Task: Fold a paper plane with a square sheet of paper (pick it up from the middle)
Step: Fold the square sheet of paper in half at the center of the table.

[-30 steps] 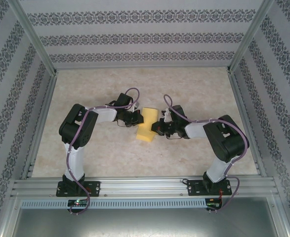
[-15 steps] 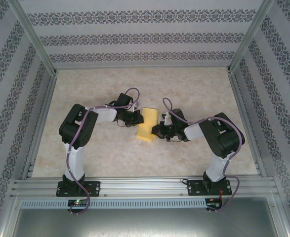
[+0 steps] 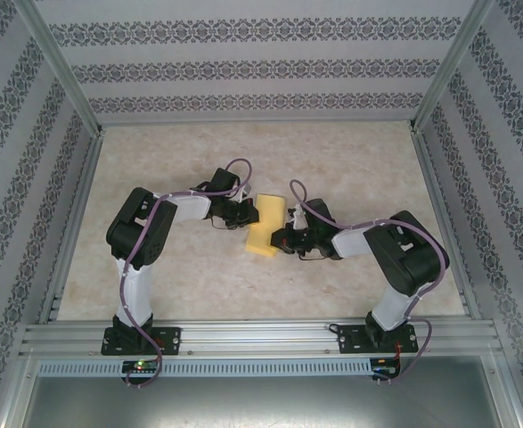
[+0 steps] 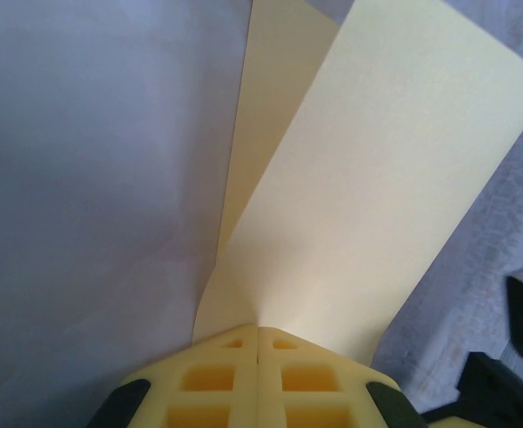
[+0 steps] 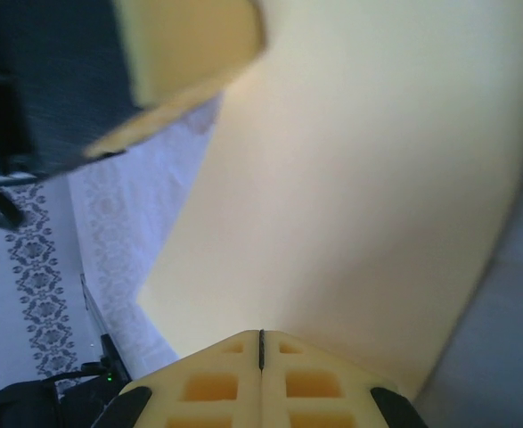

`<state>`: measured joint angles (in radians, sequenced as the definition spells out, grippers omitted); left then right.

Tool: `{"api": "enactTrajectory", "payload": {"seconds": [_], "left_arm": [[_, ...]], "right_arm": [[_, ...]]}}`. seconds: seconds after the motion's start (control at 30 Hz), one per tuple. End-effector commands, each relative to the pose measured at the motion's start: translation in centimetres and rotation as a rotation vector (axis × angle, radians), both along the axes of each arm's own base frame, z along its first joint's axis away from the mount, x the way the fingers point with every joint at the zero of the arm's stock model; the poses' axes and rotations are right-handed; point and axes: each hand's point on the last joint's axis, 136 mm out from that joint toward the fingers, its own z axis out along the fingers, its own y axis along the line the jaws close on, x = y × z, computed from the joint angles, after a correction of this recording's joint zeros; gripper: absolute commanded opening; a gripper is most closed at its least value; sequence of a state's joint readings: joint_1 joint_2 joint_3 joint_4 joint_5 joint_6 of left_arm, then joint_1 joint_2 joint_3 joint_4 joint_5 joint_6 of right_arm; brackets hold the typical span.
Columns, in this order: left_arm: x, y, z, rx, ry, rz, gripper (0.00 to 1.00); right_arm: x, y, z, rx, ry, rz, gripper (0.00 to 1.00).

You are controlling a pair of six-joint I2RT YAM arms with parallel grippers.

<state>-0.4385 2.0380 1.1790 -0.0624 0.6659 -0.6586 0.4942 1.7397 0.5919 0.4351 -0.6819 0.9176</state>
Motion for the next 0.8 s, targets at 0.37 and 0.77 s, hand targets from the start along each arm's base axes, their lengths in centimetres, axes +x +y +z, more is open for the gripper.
{"api": "enactTrajectory", "payload": {"seconds": [0.37, 0.77], "left_arm": [[-2.0, 1.3, -3.6, 0.109, 0.091, 0.003, 0.00], [-2.0, 1.3, -3.6, 0.109, 0.091, 0.000, 0.00]], "right_arm": [[-1.1, 0.0, 0.5, 0.014, -0.044, 0.020, 0.00], [-2.8, 0.0, -2.6, -0.016, -0.005, 0.041, 0.00]]}}
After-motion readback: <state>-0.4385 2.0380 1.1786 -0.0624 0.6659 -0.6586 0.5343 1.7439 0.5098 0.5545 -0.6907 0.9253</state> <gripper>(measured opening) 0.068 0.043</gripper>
